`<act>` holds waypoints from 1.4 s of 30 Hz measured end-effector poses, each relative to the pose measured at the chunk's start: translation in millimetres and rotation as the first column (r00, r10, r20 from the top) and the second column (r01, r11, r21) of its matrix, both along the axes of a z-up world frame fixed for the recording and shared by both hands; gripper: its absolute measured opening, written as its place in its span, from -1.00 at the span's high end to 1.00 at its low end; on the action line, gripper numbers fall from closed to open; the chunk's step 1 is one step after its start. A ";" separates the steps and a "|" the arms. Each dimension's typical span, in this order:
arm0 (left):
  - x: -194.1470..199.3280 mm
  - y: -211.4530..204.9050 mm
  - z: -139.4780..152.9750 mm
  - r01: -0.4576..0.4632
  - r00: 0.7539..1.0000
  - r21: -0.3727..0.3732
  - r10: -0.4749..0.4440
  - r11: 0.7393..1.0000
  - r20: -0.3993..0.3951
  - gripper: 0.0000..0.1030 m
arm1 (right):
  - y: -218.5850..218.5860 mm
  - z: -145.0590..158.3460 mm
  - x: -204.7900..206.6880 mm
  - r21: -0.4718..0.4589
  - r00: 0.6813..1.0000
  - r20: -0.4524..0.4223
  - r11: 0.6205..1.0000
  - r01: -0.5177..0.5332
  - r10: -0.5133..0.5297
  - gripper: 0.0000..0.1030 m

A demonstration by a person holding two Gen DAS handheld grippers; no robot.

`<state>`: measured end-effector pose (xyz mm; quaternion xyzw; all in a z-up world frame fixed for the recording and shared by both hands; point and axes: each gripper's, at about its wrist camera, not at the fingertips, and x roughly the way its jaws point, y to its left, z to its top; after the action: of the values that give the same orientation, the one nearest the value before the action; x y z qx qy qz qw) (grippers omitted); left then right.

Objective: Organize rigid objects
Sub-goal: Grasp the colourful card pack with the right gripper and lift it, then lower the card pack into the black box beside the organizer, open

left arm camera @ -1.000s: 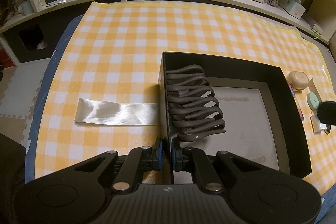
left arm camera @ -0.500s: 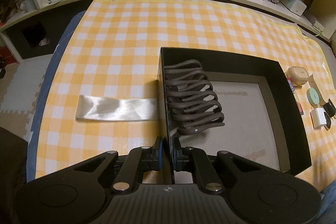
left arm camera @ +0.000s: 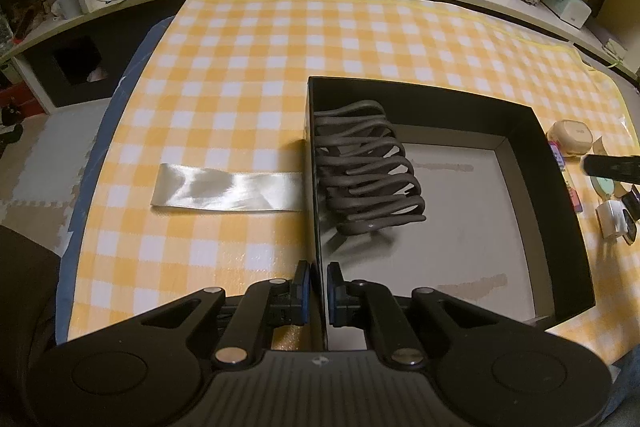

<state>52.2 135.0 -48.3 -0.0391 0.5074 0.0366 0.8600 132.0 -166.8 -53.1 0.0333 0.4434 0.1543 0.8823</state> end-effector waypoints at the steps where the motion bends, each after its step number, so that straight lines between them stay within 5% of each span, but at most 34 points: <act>1: -0.3 -0.4 0.2 0.002 1.000 0.003 -0.002 1.000 -0.001 0.86 | 2.8 -3.8 2.7 -0.007 1.000 -0.006 1.000 -0.001 0.001 -0.64; 6: -0.8 -0.1 0.4 0.002 1.000 0.005 -0.002 1.000 -0.003 0.86 | 11.8 -16.8 12.2 -0.014 0.999 -0.033 1.000 -0.007 0.007 -0.57; 13: -0.6 1.0 0.5 -0.001 1.000 0.001 0.001 1.000 -0.002 0.87 | 12.8 -27.9 24.4 0.007 0.995 -0.088 0.999 0.042 -0.041 -0.22; 28: 2.2 2.9 -0.3 -0.010 1.000 -0.006 0.010 1.000 0.001 0.88 | 12.9 -25.1 3.9 -0.030 0.985 -0.153 0.997 0.077 -0.081 -0.15; 35: 1.8 3.4 -0.4 -0.010 1.000 -0.005 0.010 1.000 0.002 0.87 | -4.5 19.3 -11.2 0.075 0.988 -0.079 0.988 0.136 -0.130 -0.15; 42: 3.1 4.2 -0.9 -0.008 1.000 -0.005 0.009 1.000 0.002 0.87 | 11.1 64.5 -36.4 0.186 0.997 -0.008 0.979 0.081 -0.081 -0.15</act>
<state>55.4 139.2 -49.2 -0.0436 0.5063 0.0389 0.8604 95.6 -155.7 11.4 0.1338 0.4253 0.1591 0.8808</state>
